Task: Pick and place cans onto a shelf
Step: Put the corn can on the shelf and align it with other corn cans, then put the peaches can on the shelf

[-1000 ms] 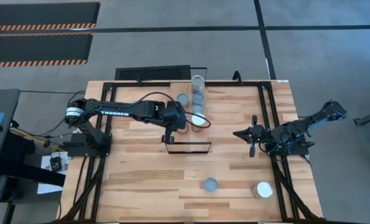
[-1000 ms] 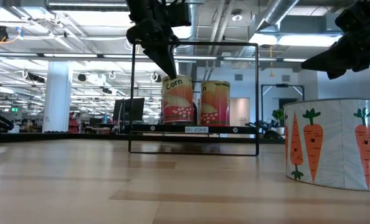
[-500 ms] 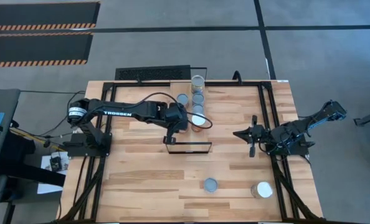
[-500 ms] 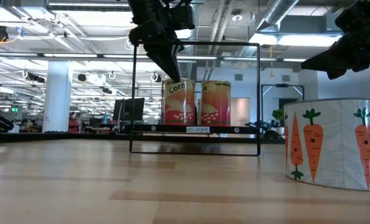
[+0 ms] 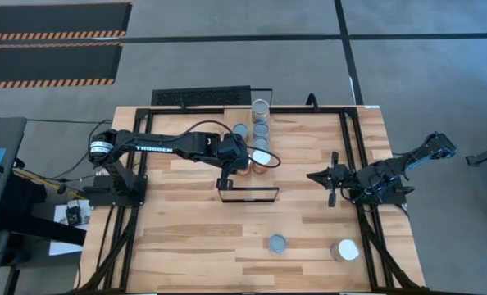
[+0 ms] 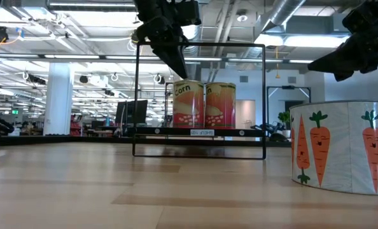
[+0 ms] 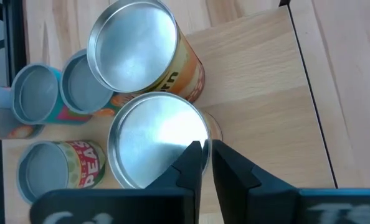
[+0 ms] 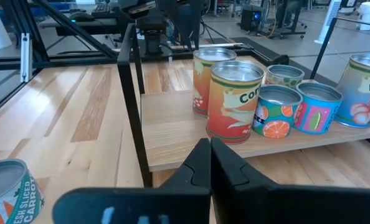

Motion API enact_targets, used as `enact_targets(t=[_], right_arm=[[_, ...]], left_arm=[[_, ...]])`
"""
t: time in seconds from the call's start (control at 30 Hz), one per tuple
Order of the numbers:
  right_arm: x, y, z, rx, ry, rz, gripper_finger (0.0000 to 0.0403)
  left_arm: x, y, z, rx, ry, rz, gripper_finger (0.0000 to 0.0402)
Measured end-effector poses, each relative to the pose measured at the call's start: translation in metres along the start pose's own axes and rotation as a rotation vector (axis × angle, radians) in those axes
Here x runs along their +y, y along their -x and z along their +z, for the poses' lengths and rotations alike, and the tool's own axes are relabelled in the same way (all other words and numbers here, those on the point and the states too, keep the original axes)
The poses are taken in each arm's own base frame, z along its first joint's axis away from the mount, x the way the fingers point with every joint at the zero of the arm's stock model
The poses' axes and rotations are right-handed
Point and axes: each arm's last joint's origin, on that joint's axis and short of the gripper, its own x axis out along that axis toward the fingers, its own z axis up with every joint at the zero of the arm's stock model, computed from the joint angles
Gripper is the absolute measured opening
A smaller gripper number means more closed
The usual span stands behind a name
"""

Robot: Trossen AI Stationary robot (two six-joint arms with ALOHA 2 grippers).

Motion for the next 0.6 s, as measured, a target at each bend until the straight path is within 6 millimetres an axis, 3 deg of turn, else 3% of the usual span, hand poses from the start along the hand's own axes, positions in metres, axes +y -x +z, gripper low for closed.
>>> enact_targets(t=[0.37, 0.6], right_arm=[[0.0, 0.0, 0.0, 0.0, 0.0, 0.001, 0.0013], [0.0, 0.0, 0.0, 0.001, -0.002, 0.002, 0.0012]], left_arm=[[0.0, 0.002, 0.0, 0.015, -0.052, 0.054, 0.0038], [0.004, 0.034, 0.001, -0.103, -0.034, 0.076, 0.0003]])
